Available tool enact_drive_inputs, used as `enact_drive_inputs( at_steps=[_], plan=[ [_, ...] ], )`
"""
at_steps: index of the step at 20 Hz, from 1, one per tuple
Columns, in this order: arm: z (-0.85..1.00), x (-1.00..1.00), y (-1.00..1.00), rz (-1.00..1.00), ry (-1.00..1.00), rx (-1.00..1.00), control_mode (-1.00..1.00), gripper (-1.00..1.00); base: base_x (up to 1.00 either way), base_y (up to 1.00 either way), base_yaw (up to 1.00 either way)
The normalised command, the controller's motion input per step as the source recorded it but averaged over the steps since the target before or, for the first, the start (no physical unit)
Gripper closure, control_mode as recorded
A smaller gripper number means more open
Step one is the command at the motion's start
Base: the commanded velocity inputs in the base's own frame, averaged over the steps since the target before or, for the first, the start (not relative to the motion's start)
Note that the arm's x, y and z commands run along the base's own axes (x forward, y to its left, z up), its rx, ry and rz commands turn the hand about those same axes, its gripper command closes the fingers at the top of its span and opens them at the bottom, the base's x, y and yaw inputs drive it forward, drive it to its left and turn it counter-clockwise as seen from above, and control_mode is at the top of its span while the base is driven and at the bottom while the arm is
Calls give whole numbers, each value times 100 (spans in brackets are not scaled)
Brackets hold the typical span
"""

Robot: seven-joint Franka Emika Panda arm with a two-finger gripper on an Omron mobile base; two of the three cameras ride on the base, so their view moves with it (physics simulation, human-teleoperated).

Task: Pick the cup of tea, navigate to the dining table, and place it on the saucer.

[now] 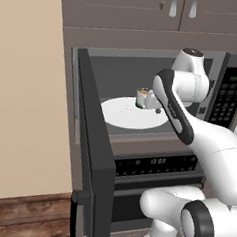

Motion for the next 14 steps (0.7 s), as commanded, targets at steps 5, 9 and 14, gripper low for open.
enact_drive_inputs(
  at_steps=[5,9,14],
  plan=[
    [0,0,0,0,0,0,-100,-100,0,0,0],
    [0,-5,0,0,-9,0,-100,-100,0,0,0],
    [0,-32,0,0,-39,0,-100,-100,0,0,0]
  ],
)
